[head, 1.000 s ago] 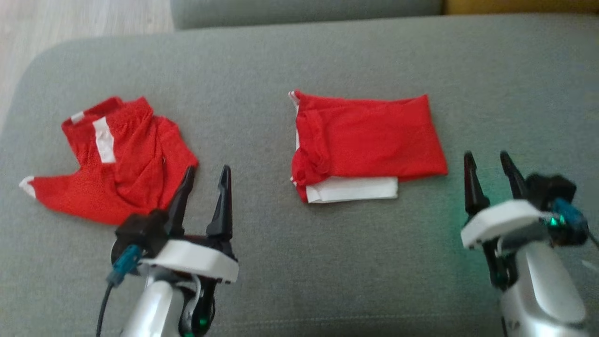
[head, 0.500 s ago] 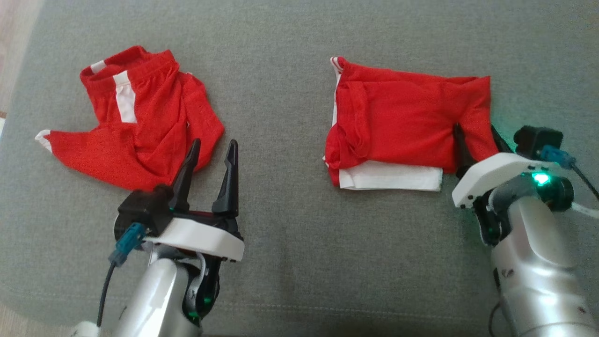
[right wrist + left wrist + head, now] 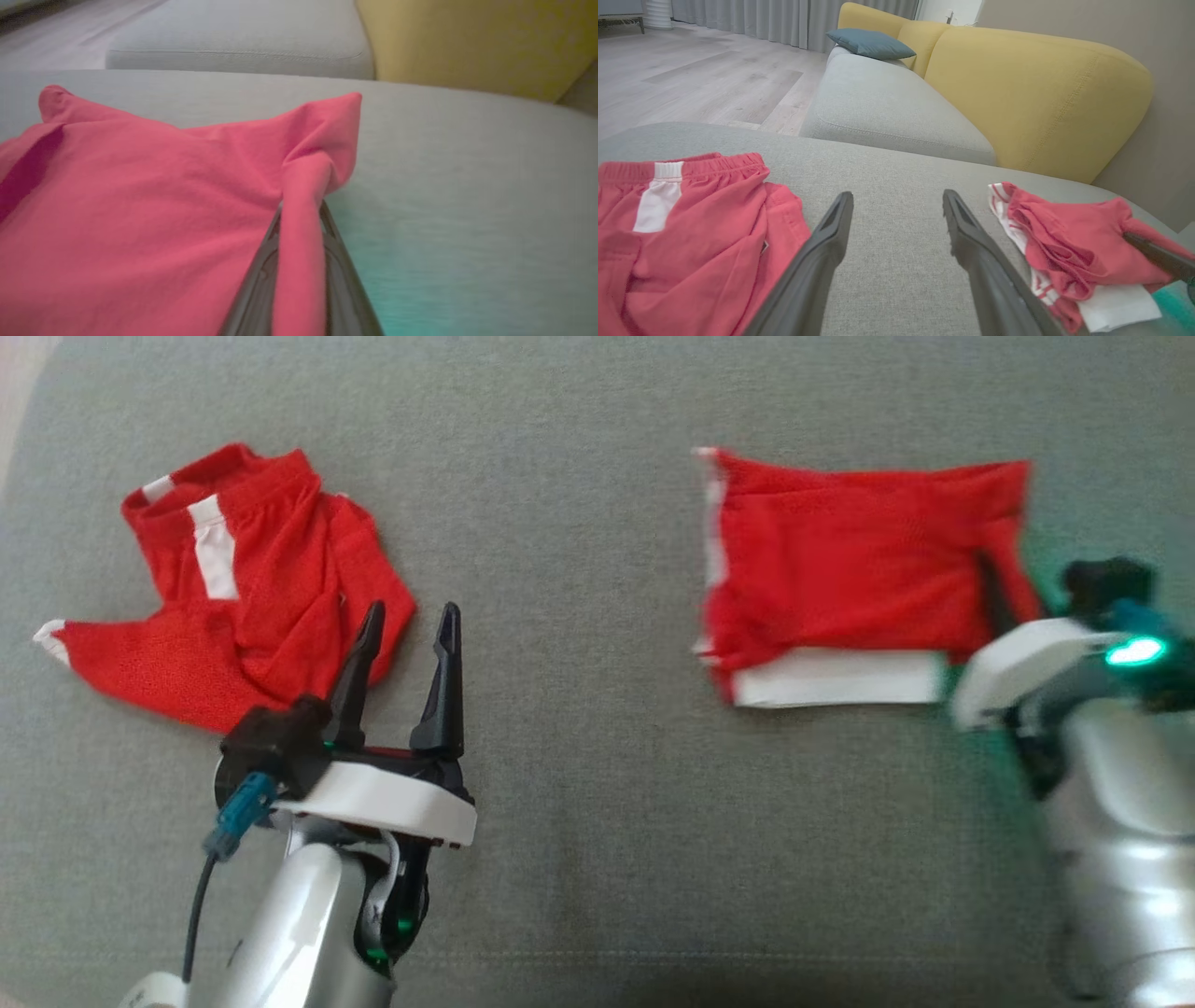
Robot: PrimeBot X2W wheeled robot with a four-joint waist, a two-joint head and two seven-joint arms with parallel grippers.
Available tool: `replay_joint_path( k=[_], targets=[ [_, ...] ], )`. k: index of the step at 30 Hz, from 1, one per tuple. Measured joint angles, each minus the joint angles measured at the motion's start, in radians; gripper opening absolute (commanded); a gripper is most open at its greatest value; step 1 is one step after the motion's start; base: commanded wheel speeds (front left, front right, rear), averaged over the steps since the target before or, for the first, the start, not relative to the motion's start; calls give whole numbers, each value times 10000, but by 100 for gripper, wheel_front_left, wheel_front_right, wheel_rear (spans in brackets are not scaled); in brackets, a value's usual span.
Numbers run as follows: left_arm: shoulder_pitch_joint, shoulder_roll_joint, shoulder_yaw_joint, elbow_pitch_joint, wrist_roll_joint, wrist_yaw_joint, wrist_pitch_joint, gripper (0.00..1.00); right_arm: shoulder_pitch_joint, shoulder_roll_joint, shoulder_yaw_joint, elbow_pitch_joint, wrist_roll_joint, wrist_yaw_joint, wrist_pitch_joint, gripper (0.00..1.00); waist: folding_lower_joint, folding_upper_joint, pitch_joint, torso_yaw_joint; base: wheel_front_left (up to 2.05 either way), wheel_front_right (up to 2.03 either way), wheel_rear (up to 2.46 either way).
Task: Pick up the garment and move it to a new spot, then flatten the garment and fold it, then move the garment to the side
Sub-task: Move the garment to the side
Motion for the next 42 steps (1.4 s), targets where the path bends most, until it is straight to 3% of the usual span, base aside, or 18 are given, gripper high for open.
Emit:
replay_joint_path(
  k=[6, 7, 11, 16, 28, 29, 30, 31, 32, 42],
  targets=[
    [6, -2, 8, -40, -15, -4, -2, 100, -275, -2021, -180, -161, -679, 0, -31, 0, 0, 0, -119, -203, 0, 0, 0],
    [6, 0, 8, -48, -15, -6, -2, 100, -509, -2635, -198, -176, -880, 0, -31, 0, 0, 0, -89, -208, 0, 0, 0],
    [6, -2, -10, -88, -17, -8, -2, 100, -790, -3545, -244, -188, -1095, 0, -128, 0, 0, 0, -4, -121, 0, 0, 0],
    [6, -2, 8, -125, -15, -10, -2, 100, -839, -3843, -276, -192, -1250, 0, -211, 0, 0, 0, 100, -7, 0, 0, 0],
    [5, -2, 71, -150, -15, -10, 0, 100, -882, -3831, -562, -94, -1517, 0, -240, 0, 0, 0, 251, 100, 0, 0, 0],
    [5, -2, 75, -148, -15, -10, -2, 100, -882, -3812, -598, -98, -1517, 0, -240, 5, 0, 0, 247, 93, 0, 0, 0],
    [5, -2, 79, -146, -15, -10, -2, 100, -882, -3789, -640, -111, -1517, 0, -240, 45, 0, 0, 235, 84, 0, 0, 0],
    [5, -2, 81, -138, -15, -8, -2, 100, -881, -3756, -675, -146, -1517, 0, -242, 96, 0, 0, 213, 75, 0, 0, 0],
    [5, -2, 81, -132, -17, -8, -2, 100, -881, -3724, -715, -186, -1517, 0, -265, 100, 0, 0, 184, 65, 0, 0, 0],
    [22, -2, 107, -25, -117, -10, 0, 100, -868, -2821, -694, -913, -1361, 0, -888, 100, 0, 0, -446, -57, 0, 0, 0]
  ],
)
